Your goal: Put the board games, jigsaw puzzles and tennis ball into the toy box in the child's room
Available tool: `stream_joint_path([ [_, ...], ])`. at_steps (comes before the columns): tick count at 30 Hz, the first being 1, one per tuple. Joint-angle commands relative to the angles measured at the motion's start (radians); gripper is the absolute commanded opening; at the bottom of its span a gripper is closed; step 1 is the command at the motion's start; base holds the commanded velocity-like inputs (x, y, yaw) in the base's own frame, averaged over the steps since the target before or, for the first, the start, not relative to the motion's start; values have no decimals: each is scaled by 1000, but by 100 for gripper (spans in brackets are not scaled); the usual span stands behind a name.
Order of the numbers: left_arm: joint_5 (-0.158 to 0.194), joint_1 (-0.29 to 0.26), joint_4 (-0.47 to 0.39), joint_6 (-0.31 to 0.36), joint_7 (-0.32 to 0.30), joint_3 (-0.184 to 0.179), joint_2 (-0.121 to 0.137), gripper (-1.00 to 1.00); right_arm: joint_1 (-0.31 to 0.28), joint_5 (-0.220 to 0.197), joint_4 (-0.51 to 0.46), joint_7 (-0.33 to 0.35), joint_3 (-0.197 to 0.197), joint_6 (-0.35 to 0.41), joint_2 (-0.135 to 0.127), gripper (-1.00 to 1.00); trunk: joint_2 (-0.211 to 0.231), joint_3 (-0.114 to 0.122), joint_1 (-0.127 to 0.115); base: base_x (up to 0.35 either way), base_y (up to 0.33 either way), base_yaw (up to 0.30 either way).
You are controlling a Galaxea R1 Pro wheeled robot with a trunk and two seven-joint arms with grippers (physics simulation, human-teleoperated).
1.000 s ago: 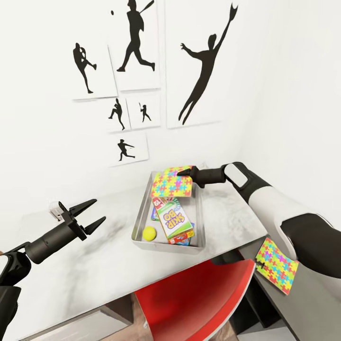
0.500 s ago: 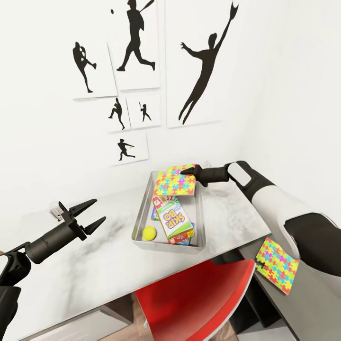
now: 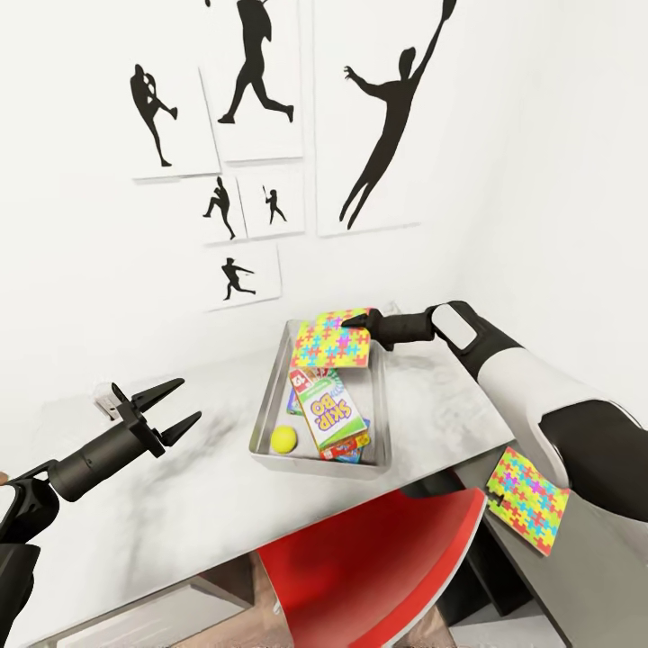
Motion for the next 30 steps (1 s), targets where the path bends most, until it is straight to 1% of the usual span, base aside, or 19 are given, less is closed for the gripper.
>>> stream_joint_path([
  [1,3,-1,0,4,3,1,0,100,-5,8,1,10,5,0,0,-100,-2,-3,1,0,0,0],
  [5,3,-1,0,4,3,1,0,100,-14,8,2,-1,5,0,2,-100,-2,-10,1,0,0,0],
  [11,2,-1,-1,4,2,1,0,100,-19,4,1,-64,5,2,7,-100,-2,-20,1,0,0,0],
  [20,2,-1,-3,4,2,1,0,100,-24,3,1,-85,7,2,13,-100,-2,-34,1,0,0,0],
  [25,2,-1,-3,5,1,0,0,100,-39,5,2,-99,7,0,31,-100,-2,-42,1,0,0,0],
  [26,2,-1,-3,4,1,1,0,100,-42,5,2,-117,7,0,41,-100,-2,-44,1,0,0,0],
  [27,2,-1,-3,4,1,1,0,100,-42,5,2,-117,7,0,41,-100,-2,-46,1,0,0,0],
  [30,2,-1,-3,4,1,1,1,100,-45,4,1,-148,7,-1,56,-100,-2,-50,1,0,0,0],
])
